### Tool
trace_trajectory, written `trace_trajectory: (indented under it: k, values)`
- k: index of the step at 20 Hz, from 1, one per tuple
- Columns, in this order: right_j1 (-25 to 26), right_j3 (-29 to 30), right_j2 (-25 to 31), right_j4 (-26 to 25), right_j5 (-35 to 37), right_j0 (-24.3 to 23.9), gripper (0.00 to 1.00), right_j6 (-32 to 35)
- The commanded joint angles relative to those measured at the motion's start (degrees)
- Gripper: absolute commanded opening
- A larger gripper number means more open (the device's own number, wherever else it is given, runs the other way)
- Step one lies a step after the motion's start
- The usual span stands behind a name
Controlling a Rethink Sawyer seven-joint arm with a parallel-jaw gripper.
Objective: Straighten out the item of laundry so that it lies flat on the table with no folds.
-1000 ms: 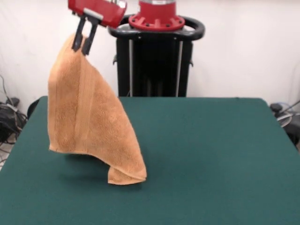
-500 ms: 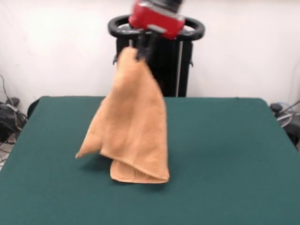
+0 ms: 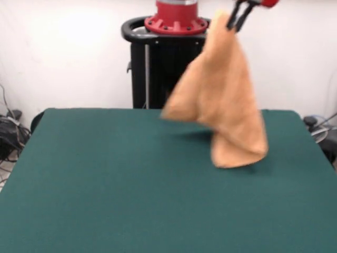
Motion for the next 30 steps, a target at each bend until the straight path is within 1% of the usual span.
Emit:
trace_trajectory:
  k: [1,6,8,9,10,13,15,17,19,21,23,27,30]
  values:
    - [1.4,-5.9,-0.8,7.2,9.6,7.4,0.0,30.9]
    - [2.9,-6.2,1.3,10.3,8.5,9.7,0.0,35.2]
    - [2.8,-5.9,1.7,10.2,7.3,8.9,0.0,33.5]
    - [2.8,-4.9,1.8,9.6,5.1,7.6,0.0,31.5]
    - [3.2,-3.0,2.3,9.2,0.9,5.3,0.0,28.6]
    - [7.3,1.6,5.2,6.0,-14.5,-3.7,0.0,20.3]
    - [10.5,2.3,7.1,2.8,-22.5,-8.5,0.0,17.1]
    - [12.9,1.5,8.1,-0.7,-27.1,-11.6,0.0,15.3]
    - [14.3,-0.1,8.1,-4.2,-28.6,-13.3,0.0,14.4]
    - [15.2,-1.8,7.3,-7.2,-28.9,-13.7,0.0,14.3]
    - [15.6,-2.6,6.9,-9.3,-29.7,-14.4,0.0,14.3]
    - [15.6,-1.9,9.7,-11.8,-31.4,-18.9,0.0,13.2]
    - [16.6,-2.3,12.1,-13.9,-32.7,-22.5,0.0,12.4]
